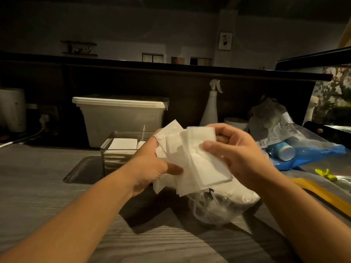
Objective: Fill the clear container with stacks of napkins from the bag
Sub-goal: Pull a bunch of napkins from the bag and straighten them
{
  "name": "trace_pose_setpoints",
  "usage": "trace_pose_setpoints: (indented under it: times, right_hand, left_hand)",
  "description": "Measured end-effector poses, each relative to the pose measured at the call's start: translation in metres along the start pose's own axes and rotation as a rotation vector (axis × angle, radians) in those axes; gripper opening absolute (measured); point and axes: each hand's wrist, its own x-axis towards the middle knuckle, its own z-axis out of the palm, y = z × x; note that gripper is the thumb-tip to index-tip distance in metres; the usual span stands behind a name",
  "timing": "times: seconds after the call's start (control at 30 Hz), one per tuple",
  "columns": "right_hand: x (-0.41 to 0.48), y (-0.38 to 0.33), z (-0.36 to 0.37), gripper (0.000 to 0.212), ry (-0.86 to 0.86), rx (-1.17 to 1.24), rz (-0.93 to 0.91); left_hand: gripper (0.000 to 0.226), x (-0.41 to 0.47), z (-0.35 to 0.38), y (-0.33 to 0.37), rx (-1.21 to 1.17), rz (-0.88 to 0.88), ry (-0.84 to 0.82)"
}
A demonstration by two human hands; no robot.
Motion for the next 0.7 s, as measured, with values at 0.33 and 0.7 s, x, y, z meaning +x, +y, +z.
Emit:
trace_pose_setpoints:
  times: [0.33,0.7]
  right_hand:
    - [0.000,0.023,0.023,0.010,0.194,-0.348,-0.105]
    - [0.001,0.024,0.024,0.038,0.222,-0.514,-0.118]
  left_hand:
    - [0.072,-0.001,0.002,-0.006,-0.066,-0.010,-0.074]
    - [0.068,0.002,0.008,-0.010,0.195,0.179,0.054]
